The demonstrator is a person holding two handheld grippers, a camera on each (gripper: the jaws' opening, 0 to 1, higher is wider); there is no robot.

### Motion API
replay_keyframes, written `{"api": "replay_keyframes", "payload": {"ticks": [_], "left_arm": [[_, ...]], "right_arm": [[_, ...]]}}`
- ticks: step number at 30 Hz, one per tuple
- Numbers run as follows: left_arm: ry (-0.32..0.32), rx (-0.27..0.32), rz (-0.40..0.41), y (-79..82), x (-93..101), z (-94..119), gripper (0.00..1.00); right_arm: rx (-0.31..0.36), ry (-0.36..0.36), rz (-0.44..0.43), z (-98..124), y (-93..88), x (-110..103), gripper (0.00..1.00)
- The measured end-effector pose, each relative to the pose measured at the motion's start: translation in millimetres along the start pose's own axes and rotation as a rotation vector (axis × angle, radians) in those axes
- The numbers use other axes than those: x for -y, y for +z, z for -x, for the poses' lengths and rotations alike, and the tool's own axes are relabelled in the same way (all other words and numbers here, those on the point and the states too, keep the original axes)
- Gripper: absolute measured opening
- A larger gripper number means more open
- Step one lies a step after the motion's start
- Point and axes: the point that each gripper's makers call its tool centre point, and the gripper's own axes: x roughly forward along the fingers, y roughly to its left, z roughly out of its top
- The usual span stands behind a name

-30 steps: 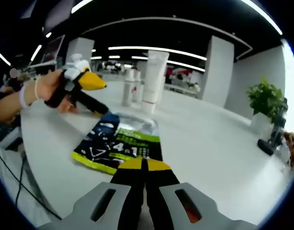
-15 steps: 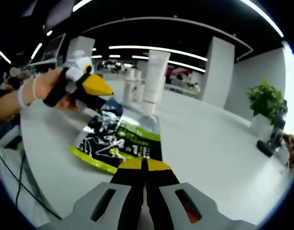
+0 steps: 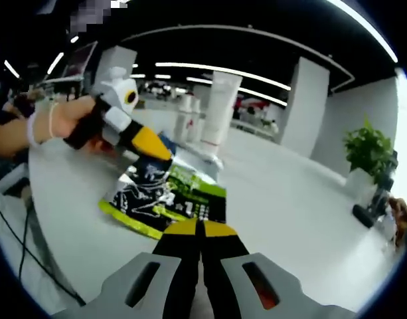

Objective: Arrange the skincare products in the storage area until every visible bottle or jar stands upright without overlapping.

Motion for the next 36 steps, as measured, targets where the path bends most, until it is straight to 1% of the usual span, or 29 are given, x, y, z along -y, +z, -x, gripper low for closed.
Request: {"api": "replay_keyframes", "payload": {"ticks": [1,2,3,4,5,6,7,8,9,10,11,12,13,15,16,17,18,19,20,22,23,24,26,28,29,30,31,32,36], "left_arm": [[-0.002,-0.006,-0.028,5.3,-5.2,-0.3,0.01],[-0.006,-0.002,-0.023,4.7,-1.6,0.2,0.01],[-0.018,0.004,-0.009,7.0,1.2,0.8,0.00],[-0.042,0.018,-0.017,11.5,4.6,1.5,0.00],[-0.067,0.035,-0.022,15.9,10.0,2.3,0.00],[-0.080,0.042,-0.029,20.8,11.7,3.1,0.00],[-0.083,0.043,-0.059,22.2,16.7,8.1,0.00],[-0.092,0.045,-0.088,23.1,20.7,10.2,0.00],[-0.119,0.035,-0.106,25.6,27.3,12.2,0.00],[-0.145,0.024,-0.117,25.0,33.7,14.1,0.00],[-0.157,0.023,-0.122,26.0,38.1,15.9,0.00],[-0.170,0.024,-0.157,27.2,43.6,18.6,0.00],[-0.181,0.026,-0.192,29.3,49.0,22.3,0.00],[-0.209,0.029,-0.220,32.2,56.7,25.8,0.00],[-0.226,0.055,-0.259,40.0,64.2,31.1,0.00],[-0.221,0.053,-0.257,40.3,69.4,37.2,0.00],[-0.223,0.057,-0.268,42.2,72.4,40.3,0.00],[-0.224,0.060,-0.282,43.1,74.4,42.1,0.00],[-0.225,0.065,-0.335,45.7,78.1,47.0,0.00],[-0.228,0.071,-0.389,46.9,86.9,56.8,0.00],[-0.232,0.080,-0.414,46.0,92.4,61.8,0.00],[-0.241,0.073,-0.432,43.2,100.1,71.8,0.00],[-0.255,0.069,-0.466,40.9,107.3,83.1,0.00],[-0.255,0.062,-0.494,36.9,112.6,97.2,0.00],[-0.253,0.063,-0.497,37.4,112.7,99.7,0.00],[-0.252,0.064,-0.499,37.9,112.8,102.2,0.00],[-0.251,0.065,-0.522,36.3,114.0,112.6,0.00],[-0.239,0.065,-0.535,34.8,112.5,118.8,0.00],[-0.224,0.055,-0.561,26.9,107.9,137.1,0.00]], "right_arm": [[0.005,0.003,0.010,0.4,0.8,-0.1,0.00],[0.010,0.006,0.020,0.7,1.6,-0.2,0.00],[0.015,0.015,-0.006,1.7,3.4,-0.3,0.00],[0.036,0.048,-0.059,3.6,8.2,-3.8,0.00],[0.054,0.062,-0.071,4.7,11.6,-5.1,0.00],[0.156,0.078,-0.098,10.4,28.3,-4.1,0.00],[0.222,0.081,-0.098,16.5,40.0,-2.6,0.00],[0.253,0.077,-0.105,21.0,46.5,-0.6,0.01],[0.275,0.078,-0.116,25.3,52.1,0.5,0.04],[0.295,0.078,-0.095,29.4,57.5,1.2,0.07],[0.349,0.050,-0.038,36.6,68.6,4.4,0.11],[0.389,0.015,0.000,43.6,78.4,7.8,0.17],[0.403,0.009,0.015,47.4,83.2,7.6,0.20],[0.425,0.000,0.011,52.5,90.1,8.3,0.24],[0.450,0.002,-0.011,58.1,98.0,8.4,0.24],[0.476,0.010,-0.007,61.2,102.8,7.1,0.23],[0.506,0.023,0.001,64.0,108.5,4.9,0.21],[0.517,0.036,0.005,65.8,110.8,2.7,0.22],[0.539,0.051,-0.024,68.1,114.8,0.9,0.24],[0.573,0.092,-0.073,71.0,120.1,-3.0,0.27],[0.583,0.112,-0.083,71.6,121.0,-5.1,0.28],[0.594,0.129,-0.093,72.5,122.0,-7.8,0.29],[0.618,0.148,-0.103,74.1,124.7,-11.6,0.33],[0.636,0.162,-0.036,76.3,127.9,-20.4,0.33],[0.647,0.166,-0.032,77.1,129.7,-23.6,0.33],[0.651,0.195,-0.036,77.5,130.6,-29.5,0.34],[0.659,0.246,-0.055,78.1,132.6,-37.9,0.35],[0.670,0.323,-0.108,77.7,136.4,-51.7,0.36],[0.662,0.454,-0.143,72.3,139.2,-80.9,0.54]]}}
